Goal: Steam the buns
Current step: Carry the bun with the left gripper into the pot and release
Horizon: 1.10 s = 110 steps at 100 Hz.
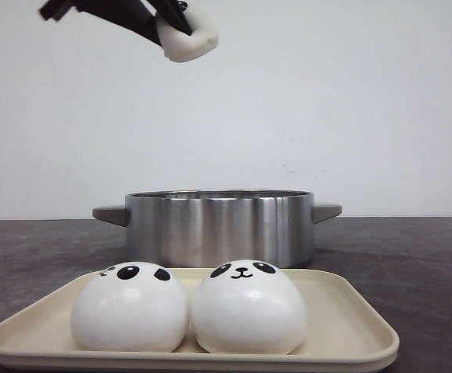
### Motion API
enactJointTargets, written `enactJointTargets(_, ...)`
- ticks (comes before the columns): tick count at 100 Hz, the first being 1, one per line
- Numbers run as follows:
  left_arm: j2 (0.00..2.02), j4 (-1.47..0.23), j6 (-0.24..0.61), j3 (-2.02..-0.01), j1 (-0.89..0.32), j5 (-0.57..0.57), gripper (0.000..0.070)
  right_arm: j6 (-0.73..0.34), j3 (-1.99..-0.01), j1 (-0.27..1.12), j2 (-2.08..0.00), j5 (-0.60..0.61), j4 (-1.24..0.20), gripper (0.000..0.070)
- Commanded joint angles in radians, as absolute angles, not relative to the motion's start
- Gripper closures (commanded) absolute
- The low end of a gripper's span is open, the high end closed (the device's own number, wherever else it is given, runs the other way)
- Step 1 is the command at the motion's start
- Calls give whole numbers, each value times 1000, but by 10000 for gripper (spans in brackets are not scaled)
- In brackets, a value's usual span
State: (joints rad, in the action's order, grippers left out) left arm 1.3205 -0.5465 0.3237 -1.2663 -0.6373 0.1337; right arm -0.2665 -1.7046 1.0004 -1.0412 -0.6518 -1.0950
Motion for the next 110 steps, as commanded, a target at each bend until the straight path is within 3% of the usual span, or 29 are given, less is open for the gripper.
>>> enactJointTargets(1, 1419, -584, 258, -1358, -631, 130, 697, -281, -1720, 1011, -1059, -654, -1085, 693)
enactJointTargets(28, 1730, -634, 220, -1578, -569, 99, 697, -281, -1720, 1012, -1071, -643, -1096, 693)
enactJointTargets(41, 1826, -614, 217, -1595, -546, 14, 697, -286, -1720, 1012, -1071, -644, -1094, 693)
enactJointTargets(71, 1977, -556, 224, -1596, -504, 34, 693, -303, -1720, 1012, -1071, -644, -1120, 693)
enactJointTargets(78, 1990, -545, 226, -1596, -504, 34, 609, -304, -1720, 1012, -1071, -645, -1125, 693)
enactJointTargets(85, 1995, -542, 229, -1596, -504, 33, 437, -307, -1720, 1012, -1071, -644, -1131, 693)
enactJointTargets(92, 1995, -542, 228, -1596, -504, 33, 329, -307, -1720, 1012, -1071, -644, -1132, 693)
enactJointTargets(110, 1995, -561, 228, -1611, -504, 34, 178, -307, -1720, 1012, -1071, -644, -1133, 693)
